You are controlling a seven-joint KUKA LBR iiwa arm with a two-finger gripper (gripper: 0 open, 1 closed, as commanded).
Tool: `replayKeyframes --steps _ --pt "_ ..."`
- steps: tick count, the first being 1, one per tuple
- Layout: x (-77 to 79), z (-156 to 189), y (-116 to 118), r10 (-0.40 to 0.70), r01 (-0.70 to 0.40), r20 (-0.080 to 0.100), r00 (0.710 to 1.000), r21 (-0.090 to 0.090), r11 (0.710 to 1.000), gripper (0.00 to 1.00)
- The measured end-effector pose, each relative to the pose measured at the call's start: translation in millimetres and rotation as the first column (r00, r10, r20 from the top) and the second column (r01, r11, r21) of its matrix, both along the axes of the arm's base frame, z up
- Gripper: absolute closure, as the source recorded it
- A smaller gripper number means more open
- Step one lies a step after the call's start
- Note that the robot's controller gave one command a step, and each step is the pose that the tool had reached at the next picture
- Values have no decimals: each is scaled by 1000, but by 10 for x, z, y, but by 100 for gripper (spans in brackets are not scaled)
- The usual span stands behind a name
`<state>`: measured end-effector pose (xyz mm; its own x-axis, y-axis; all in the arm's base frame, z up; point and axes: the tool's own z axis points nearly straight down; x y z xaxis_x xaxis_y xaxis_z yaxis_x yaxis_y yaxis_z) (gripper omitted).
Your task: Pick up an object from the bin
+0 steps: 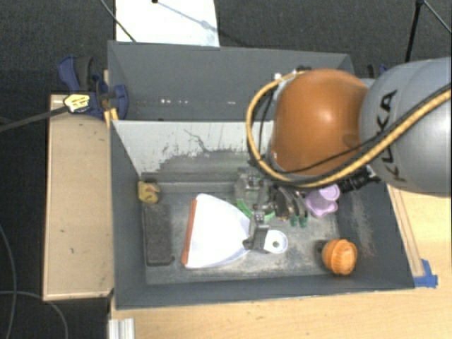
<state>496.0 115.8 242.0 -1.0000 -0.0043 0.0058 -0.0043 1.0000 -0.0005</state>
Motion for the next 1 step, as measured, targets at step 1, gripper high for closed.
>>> replayKeyframes --steps 1 --pt "16 43 -8 -5 5 8 1000 1 1000 0"
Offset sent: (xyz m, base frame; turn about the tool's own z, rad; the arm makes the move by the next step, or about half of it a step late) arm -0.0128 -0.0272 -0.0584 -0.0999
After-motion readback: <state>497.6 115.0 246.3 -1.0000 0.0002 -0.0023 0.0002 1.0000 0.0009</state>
